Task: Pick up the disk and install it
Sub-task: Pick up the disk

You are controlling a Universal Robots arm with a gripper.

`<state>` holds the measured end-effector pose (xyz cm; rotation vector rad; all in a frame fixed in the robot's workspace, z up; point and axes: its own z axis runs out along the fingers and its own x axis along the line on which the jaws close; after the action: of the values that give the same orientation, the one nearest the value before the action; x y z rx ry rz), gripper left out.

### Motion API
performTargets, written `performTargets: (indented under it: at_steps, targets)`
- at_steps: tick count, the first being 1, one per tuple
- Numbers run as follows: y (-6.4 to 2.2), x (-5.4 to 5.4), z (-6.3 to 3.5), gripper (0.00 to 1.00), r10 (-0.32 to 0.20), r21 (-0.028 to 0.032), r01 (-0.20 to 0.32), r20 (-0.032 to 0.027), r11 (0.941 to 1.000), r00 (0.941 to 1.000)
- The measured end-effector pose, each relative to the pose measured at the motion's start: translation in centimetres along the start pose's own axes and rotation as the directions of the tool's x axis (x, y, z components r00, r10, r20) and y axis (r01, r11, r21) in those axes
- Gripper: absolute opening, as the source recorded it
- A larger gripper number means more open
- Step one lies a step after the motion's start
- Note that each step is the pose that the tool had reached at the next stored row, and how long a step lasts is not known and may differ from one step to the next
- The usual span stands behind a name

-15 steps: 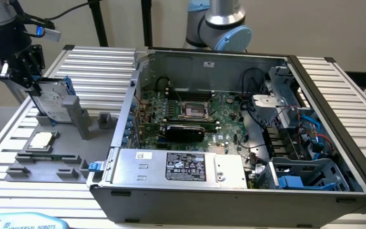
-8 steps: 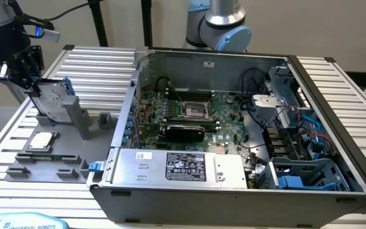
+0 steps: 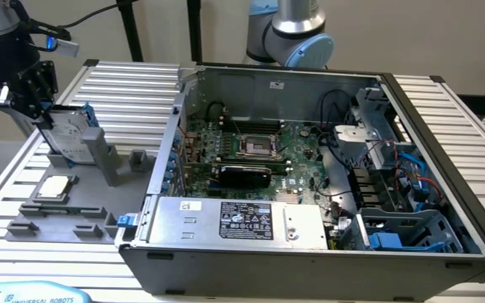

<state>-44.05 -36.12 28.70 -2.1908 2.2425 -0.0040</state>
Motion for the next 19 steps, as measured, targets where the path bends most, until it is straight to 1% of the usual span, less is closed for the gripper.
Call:
performTargets:
  at_steps: [15, 19]
  targets:
    - [0.00, 0.04, -0.02, 0.33, 0.000, 0.0002, 0.000, 0.0003, 1.0000, 1.0000]
    - [0.00, 0.04, -0.43, 0.33, 0.000, 0.0000, 0.000, 0.0006, 1.0000, 1.0000]
